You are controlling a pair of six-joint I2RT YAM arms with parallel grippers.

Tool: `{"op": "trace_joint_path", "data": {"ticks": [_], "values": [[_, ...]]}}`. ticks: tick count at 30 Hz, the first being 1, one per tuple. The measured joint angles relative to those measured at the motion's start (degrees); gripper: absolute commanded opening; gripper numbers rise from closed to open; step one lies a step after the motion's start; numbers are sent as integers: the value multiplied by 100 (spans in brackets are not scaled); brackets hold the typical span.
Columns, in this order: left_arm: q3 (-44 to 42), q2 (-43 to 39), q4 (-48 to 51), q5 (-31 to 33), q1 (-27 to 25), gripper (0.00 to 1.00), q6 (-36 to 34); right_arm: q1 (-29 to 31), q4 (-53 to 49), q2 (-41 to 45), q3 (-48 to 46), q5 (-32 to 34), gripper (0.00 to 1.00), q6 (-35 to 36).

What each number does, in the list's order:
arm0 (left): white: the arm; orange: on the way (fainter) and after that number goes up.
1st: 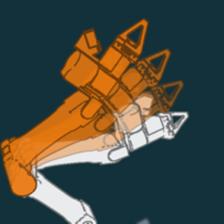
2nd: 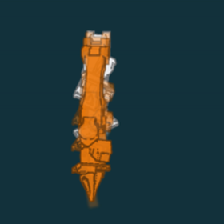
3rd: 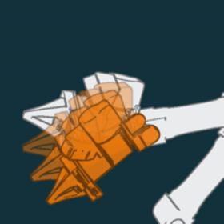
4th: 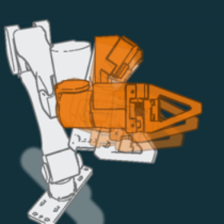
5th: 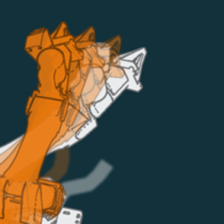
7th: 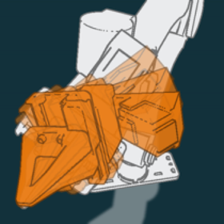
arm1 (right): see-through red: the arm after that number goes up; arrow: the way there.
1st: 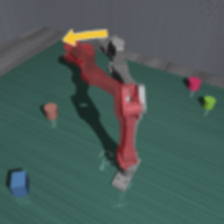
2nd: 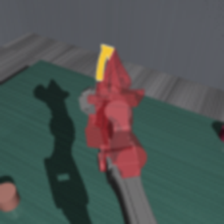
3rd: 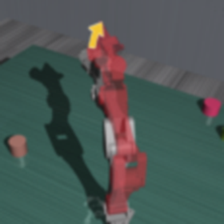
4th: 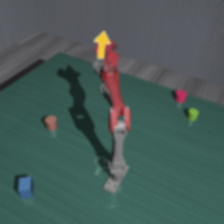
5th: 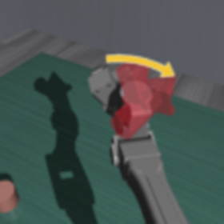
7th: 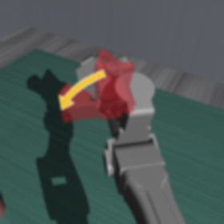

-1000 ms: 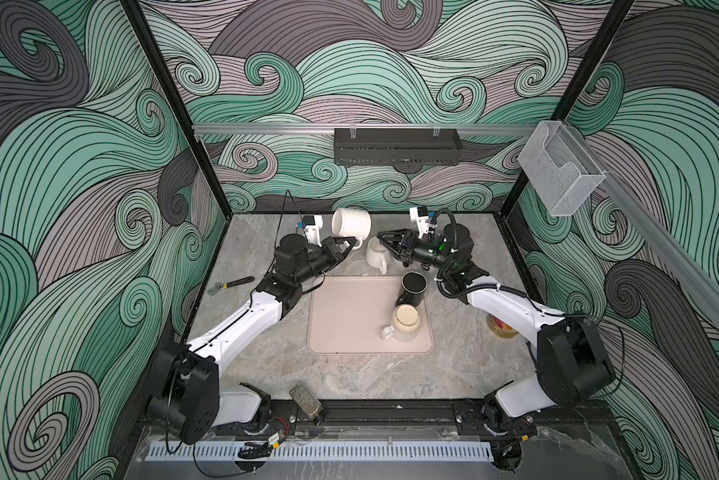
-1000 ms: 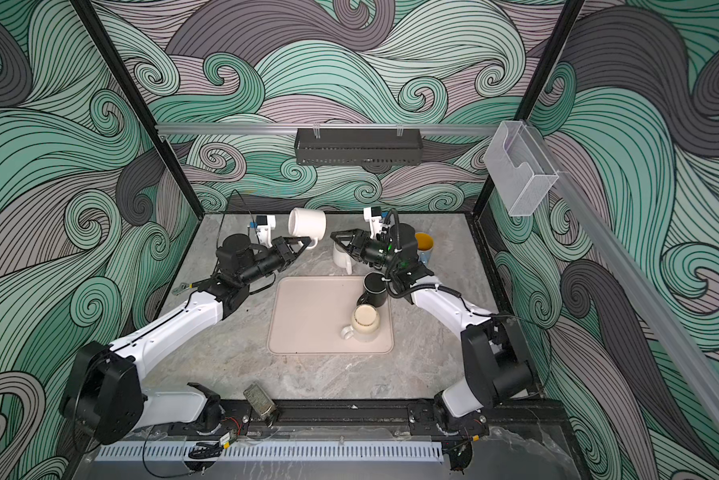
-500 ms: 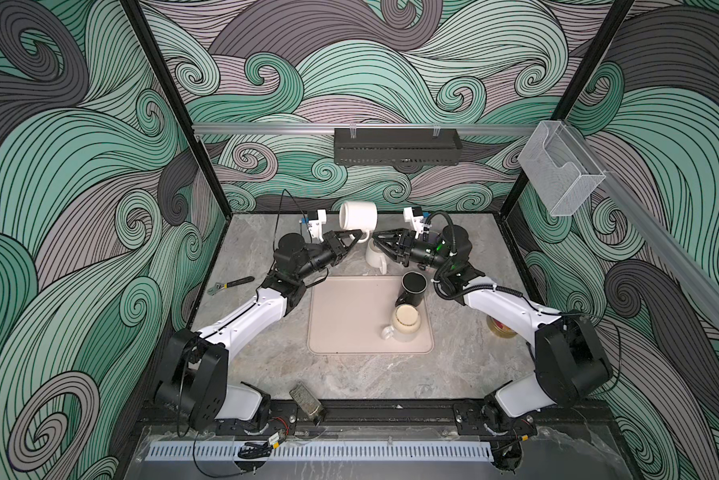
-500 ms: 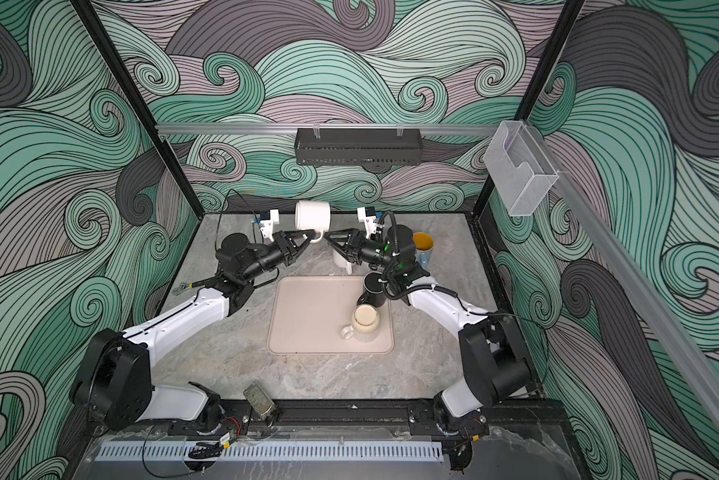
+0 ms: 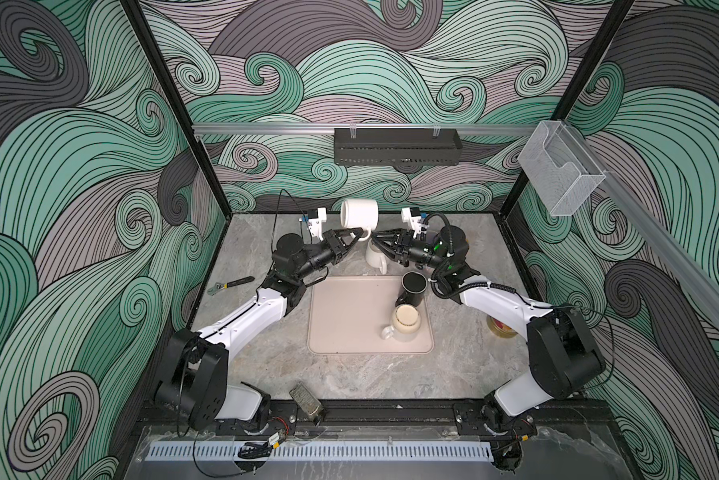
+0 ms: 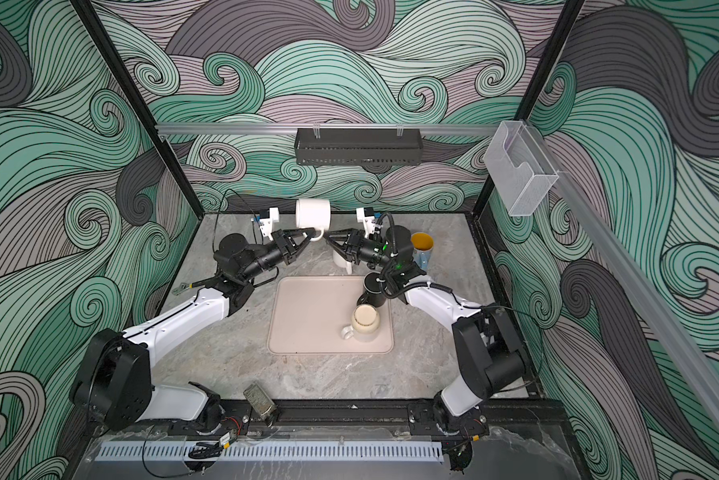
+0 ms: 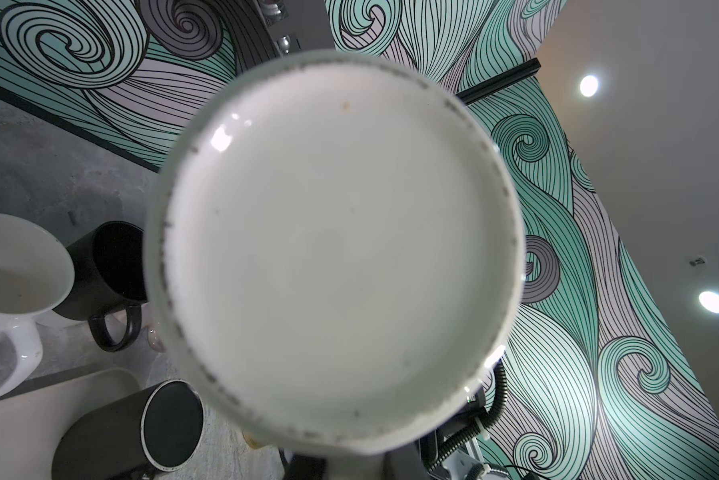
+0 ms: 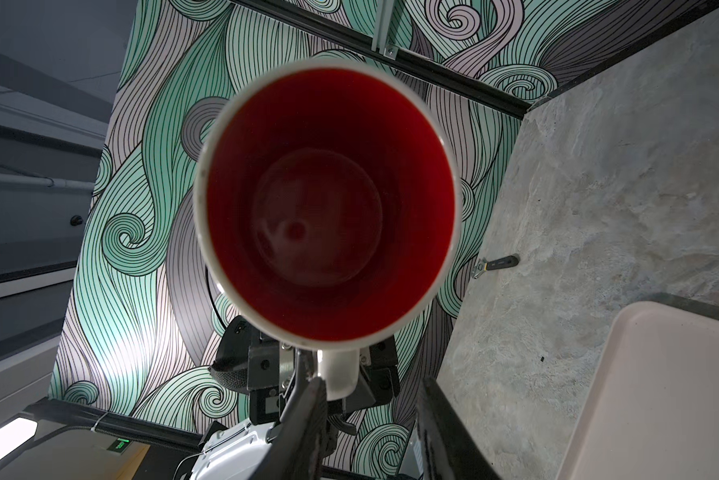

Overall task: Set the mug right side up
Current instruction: 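Grasp the red-lined mug rim with the right gripper while the left gripper holds it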

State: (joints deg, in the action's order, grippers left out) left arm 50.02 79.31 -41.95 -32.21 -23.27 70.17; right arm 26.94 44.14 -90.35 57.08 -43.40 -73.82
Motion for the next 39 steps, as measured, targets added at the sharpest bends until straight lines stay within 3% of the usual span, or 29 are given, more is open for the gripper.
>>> {"op": "trace_joint_path", "data": {"ticks": [18, 39], "values": [[-24, 197, -293, -39, -90, 0, 151, 13, 496, -299, 212, -11, 26, -273], [-22, 673, -916, 160, -201, 0, 463, 11, 1298, -909, 361, -57, 25, -990]]}}
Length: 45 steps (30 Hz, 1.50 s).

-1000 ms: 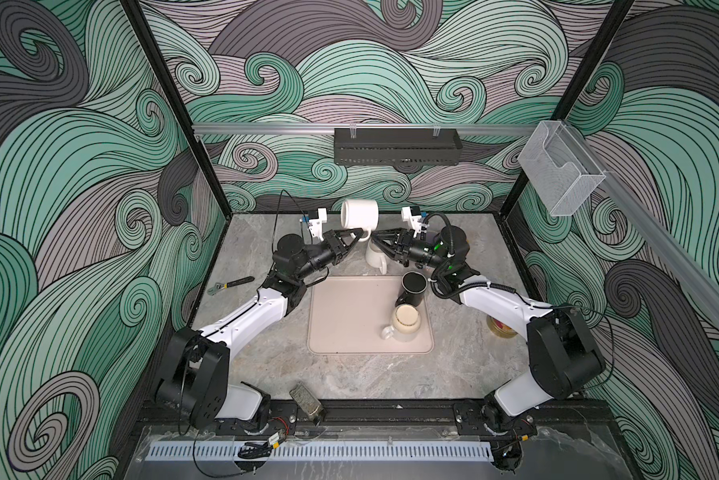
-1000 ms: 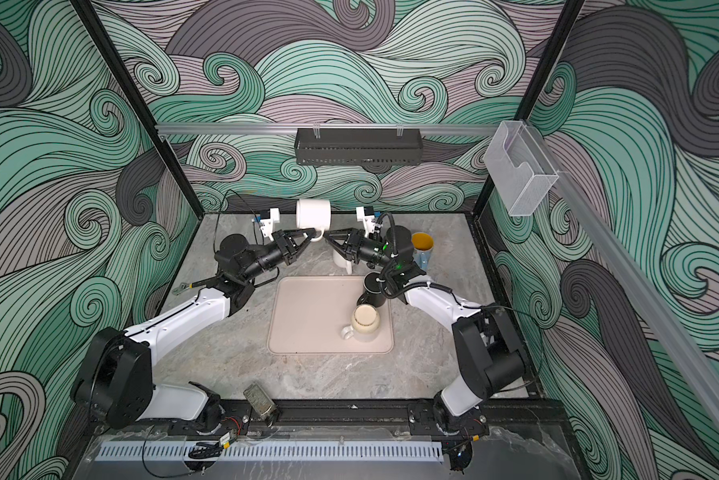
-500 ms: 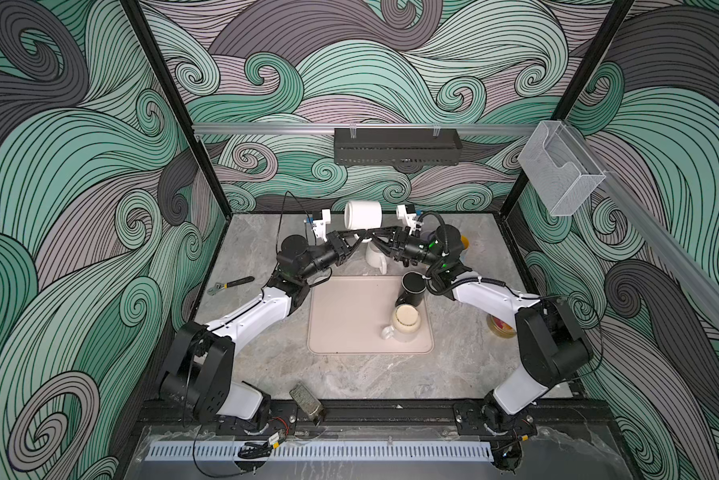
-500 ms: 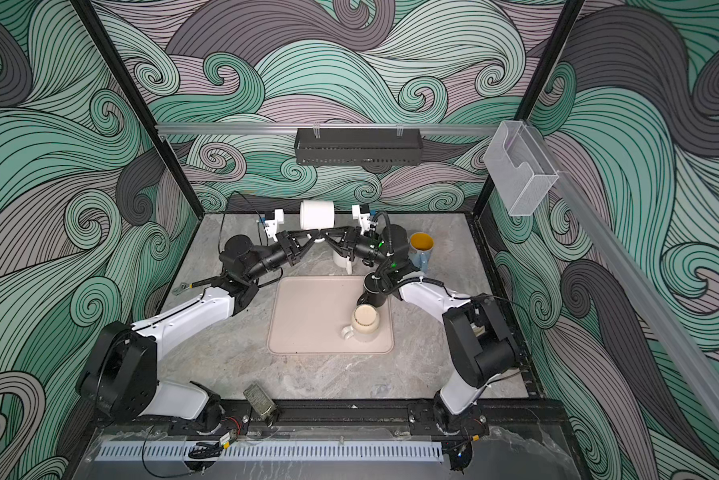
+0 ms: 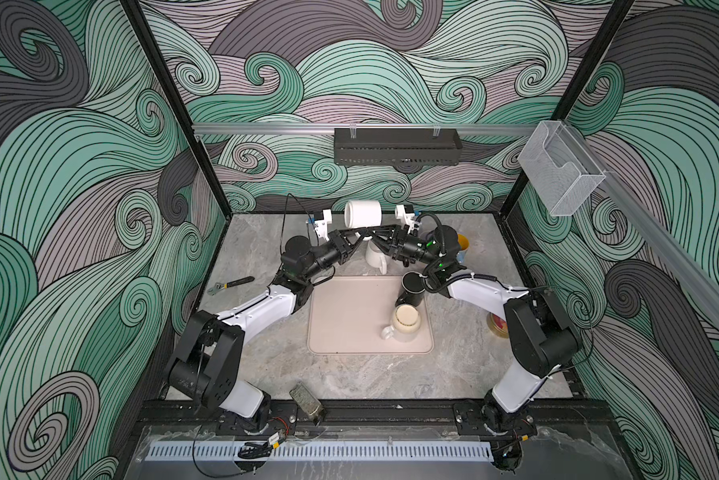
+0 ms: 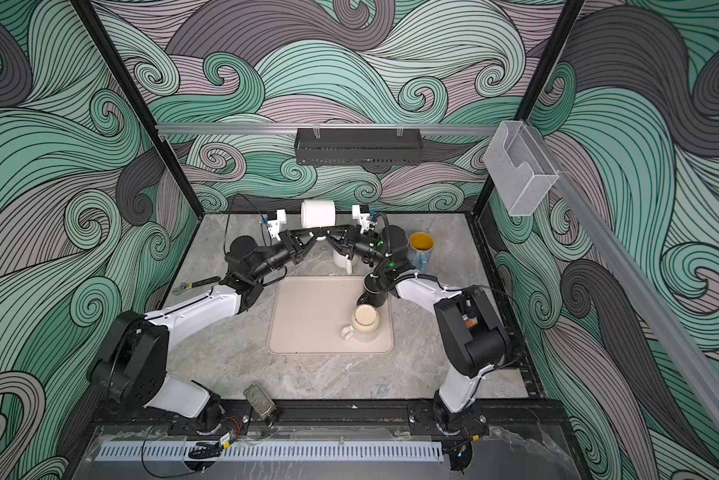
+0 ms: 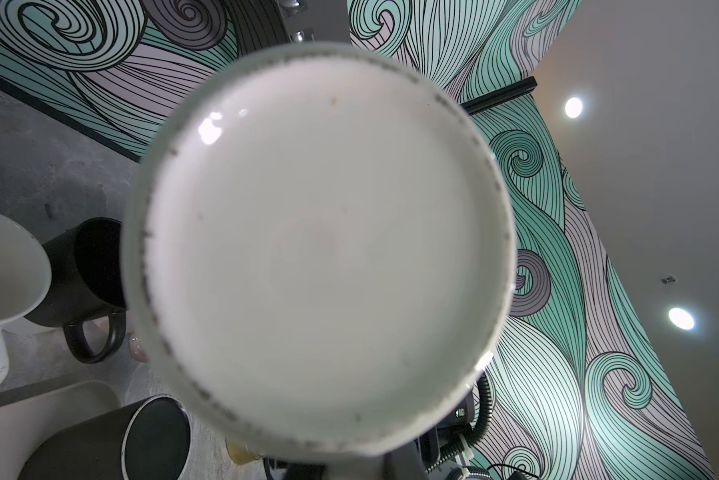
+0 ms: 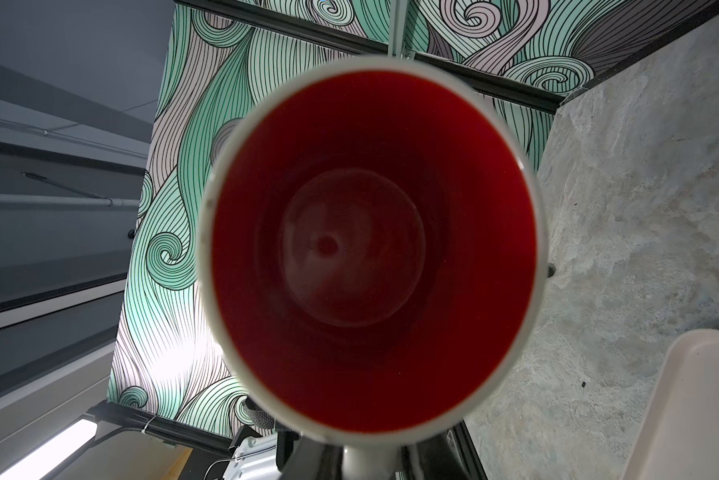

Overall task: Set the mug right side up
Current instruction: 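Grasp the red-lined mug rim with the right gripper while the left gripper holds it, then open the left gripper and withdraw it while the right gripper holds the mug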

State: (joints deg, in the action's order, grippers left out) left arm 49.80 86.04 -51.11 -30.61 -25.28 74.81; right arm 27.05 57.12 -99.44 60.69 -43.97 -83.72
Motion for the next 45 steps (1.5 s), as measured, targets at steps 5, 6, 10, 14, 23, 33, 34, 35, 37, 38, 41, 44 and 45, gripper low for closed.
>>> {"op": "trace_joint_path", "data": {"ticks": [5, 6, 10, 14, 23, 33, 34, 35, 37, 38, 41, 44, 45], "values": [[11, 13, -81, 116, 2, 0, 28, 0, 11, -92, 166, -57, 10, -173], [11, 13, -120, 122, 2, 0, -13, 0, 17, -96, 186, -72, 3, -210], [74, 13, -105, 140, 2, 0, -68, -2, 24, -101, 251, -90, 0, -245], [107, 11, 105, 153, 2, 13, -177, -7, -74, -101, 251, -87, 0, -234], [214, -269, 949, 142, -35, 64, -597, 20, -507, -114, 247, -42, 0, -50], [162, -962, 2935, 323, -63, 69, -1633, 101, -466, -153, 278, -9, 0, -33], [162, -984, 3237, 376, -63, 69, -1781, 101, -452, -157, 289, 7, 0, -33], [162, -1014, 3552, 446, -63, 69, -1928, 96, -431, -162, 297, 11, 0, -33], [162, -1088, 4039, 581, -63, 69, -2175, 90, -402, -164, 304, 15, 0, -33], [162, -1145, 4277, 671, -63, 69, -2302, 90, -396, -164, 304, 24, 0, -31], [162, -1394, 4854, 975, -63, 71, -2605, 90, -431, -164, 304, 26, 0, 20], [155, -1692, 5318, 1401, -63, 74, -2806, 92, -557, -164, 304, 22, 0, 133], [131, -1766, 5383, 1523, -59, 78, -2830, 92, -634, -164, 306, 22, 0, 201]]}}
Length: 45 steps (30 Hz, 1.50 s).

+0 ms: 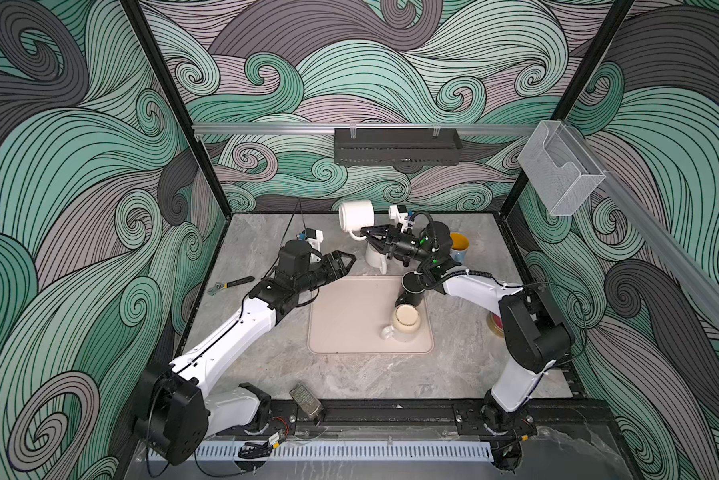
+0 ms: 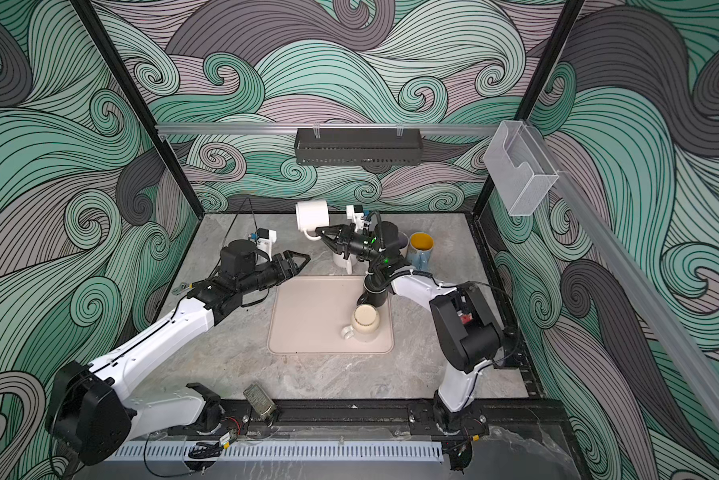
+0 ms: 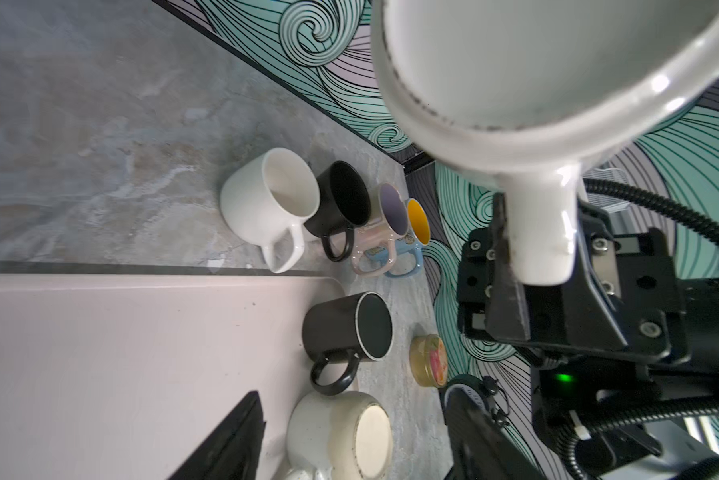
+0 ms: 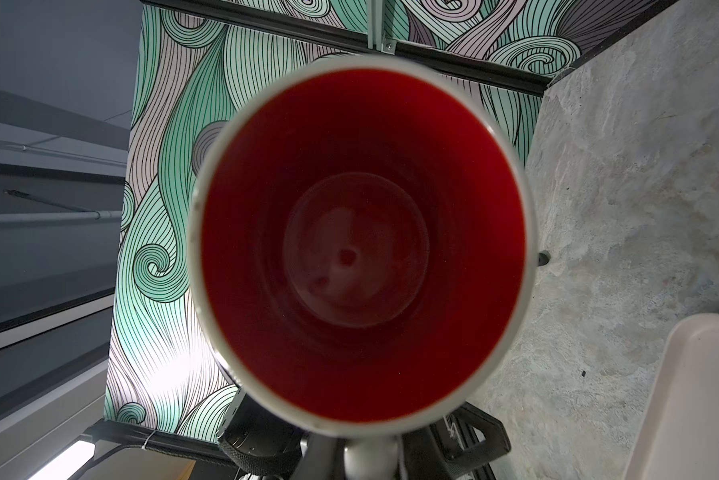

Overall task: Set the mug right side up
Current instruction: 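Open the left gripper and withdraw it while the right gripper holds the mug, then lower the red-lined mug upright beside the white mug with the right gripper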

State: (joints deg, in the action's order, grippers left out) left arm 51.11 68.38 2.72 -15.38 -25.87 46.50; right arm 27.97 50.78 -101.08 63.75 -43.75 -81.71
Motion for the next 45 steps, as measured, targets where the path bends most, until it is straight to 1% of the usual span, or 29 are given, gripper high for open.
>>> {"op": "trace_joint_path", "data": {"ticks": [2, 7, 10, 12, 15, 18, 21, 26, 28, 30, 33, 37, 40, 45], "values": [[-111, -164, 109, 208, 61, 82, 9, 4, -264, 7, 9, 2, 0, 184], [-210, -238, 588, 385, 273, 93, -2, 11, -1239, 85, 11, 96, 0, 754], [-216, -293, 907, 354, 304, 93, -181, 31, -1803, 146, 20, 179, 0, 1128], [-297, -407, 903, 299, 304, 93, -313, 52, -2214, 175, 70, 227, 0, 1412], [-455, -640, 933, 269, 304, 92, -474, 136, -2889, 184, 258, 367, 0, 1873], [-450, -702, 1102, 323, 269, 90, -675, 271, -3558, 188, 527, 564, 0, 2341], [-396, -710, 1497, 684, 44, 90, -986, 409, -4240, 223, 807, 846, 0, 2844], [-55, -660, 2334, 1611, -833, 89, -1556, 634, -5327, 306, 1272, 1493, 0, 3626], [-13, -667, 2524, 1810, -990, 89, -1700, 680, -5624, 345, 1368, 1709, 0, 3849], [-22, -678, 2706, 1954, -1003, 89, -1786, 702, -5936, 369, 1458, 1969, 0, 4065], [-179, -809, 2723, 2009, -999, 89, -1808, 758, -6415, 369, 1633, 2406, 0, 4367], [-651, -1187, 2479, 1945, -1001, 89, -1733, 881, -7029, 356, 1969, 2979, 0, 4723], [-968, -1314, 2214, 1917, -1001, 89, -1644, 1010, -7372, 293, 2312, 3340, 0, 4957], [-1088, -1296, 1961, 1908, -1001, 89, -1534, 1172, -7779, -44, 2942, 3875, 0, 5274]]}}
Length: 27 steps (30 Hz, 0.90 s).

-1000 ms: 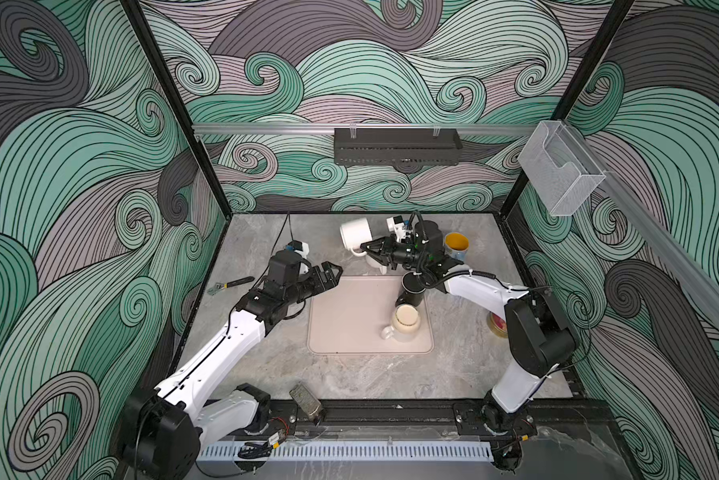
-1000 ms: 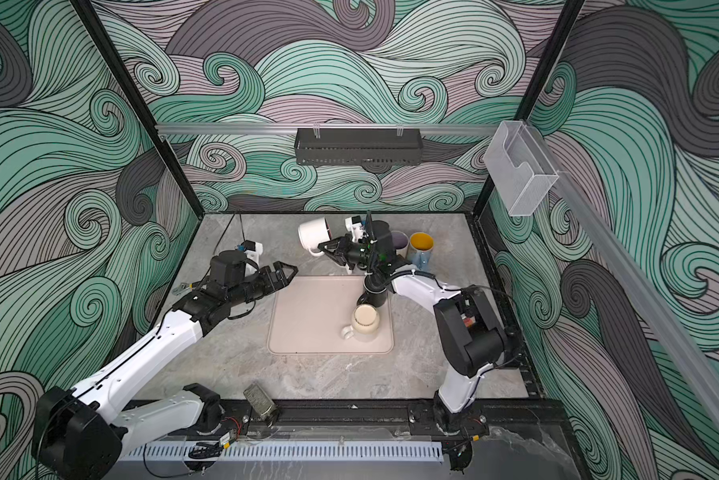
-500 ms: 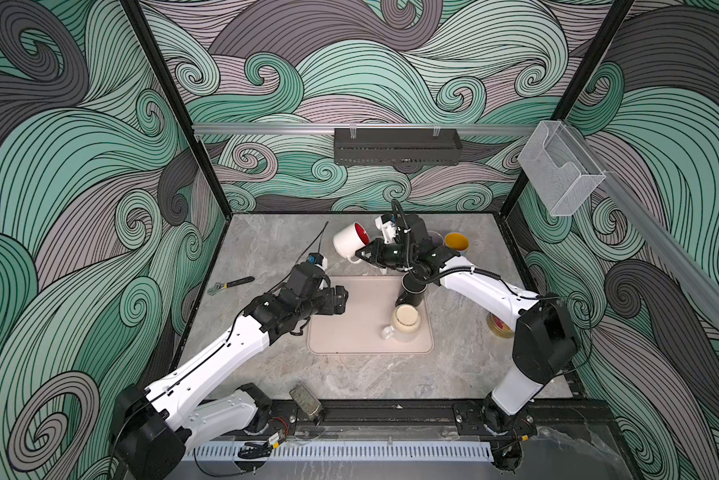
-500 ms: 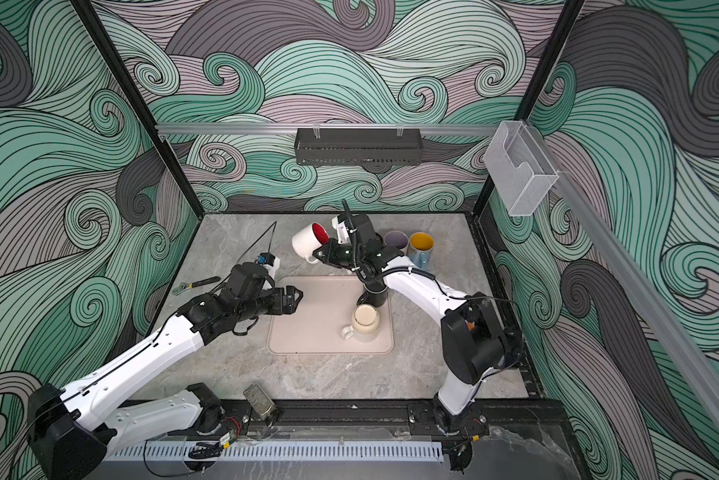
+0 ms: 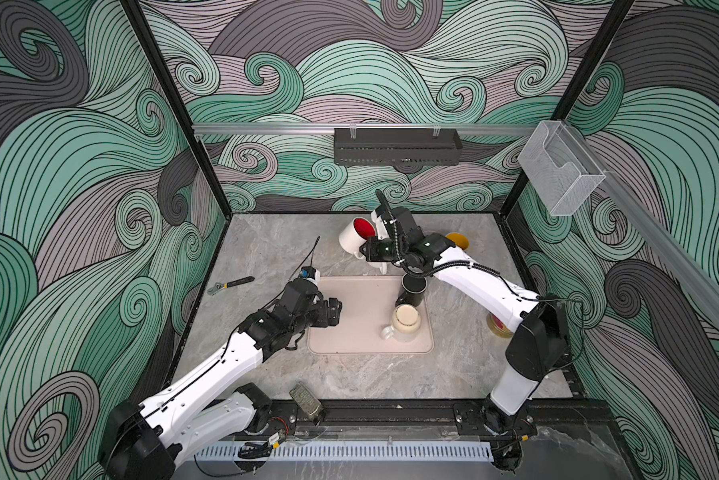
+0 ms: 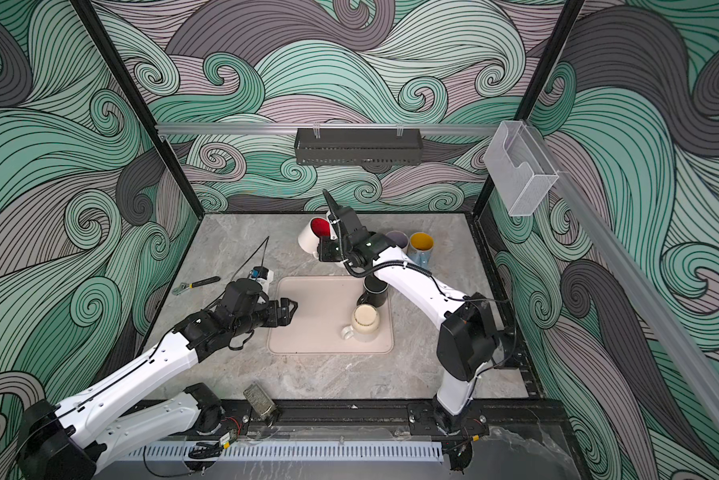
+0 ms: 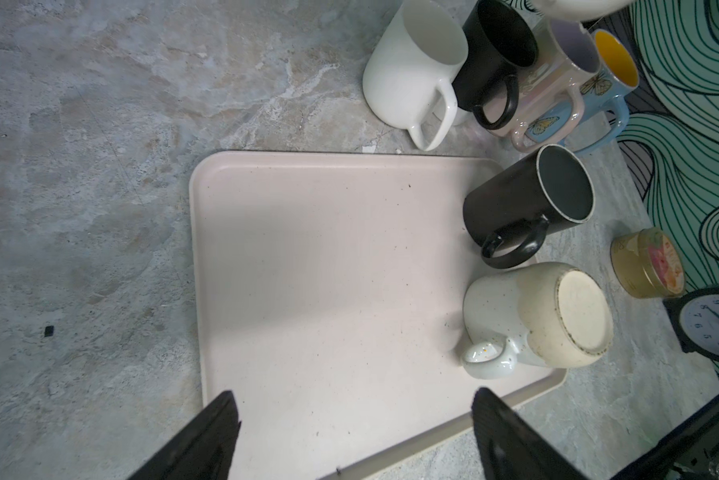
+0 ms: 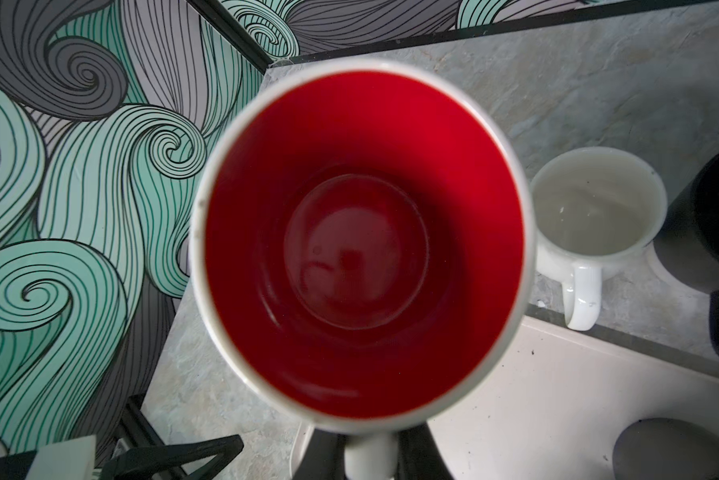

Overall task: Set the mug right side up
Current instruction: 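Lower the red-lined mug upright beside the white mug with the right gripper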

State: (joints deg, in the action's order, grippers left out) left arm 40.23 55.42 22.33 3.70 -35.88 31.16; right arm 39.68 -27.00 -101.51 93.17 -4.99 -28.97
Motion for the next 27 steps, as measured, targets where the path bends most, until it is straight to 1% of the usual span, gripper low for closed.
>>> {"op": "trace_joint_path", "data": {"ticks": [8, 16, 27], "values": [[9, 234, -114, -94, 0, 89, 37, 87, -476, -911, 684, 658, 0, 297], [15, 380, -136, -243, 0, 89, 66, 114, -807, -1779, 1283, 1060, 0, 424], [15, 372, -140, -264, 0, 89, 85, 127, -1067, -2868, 2251, 1504, 0, 452]]}}
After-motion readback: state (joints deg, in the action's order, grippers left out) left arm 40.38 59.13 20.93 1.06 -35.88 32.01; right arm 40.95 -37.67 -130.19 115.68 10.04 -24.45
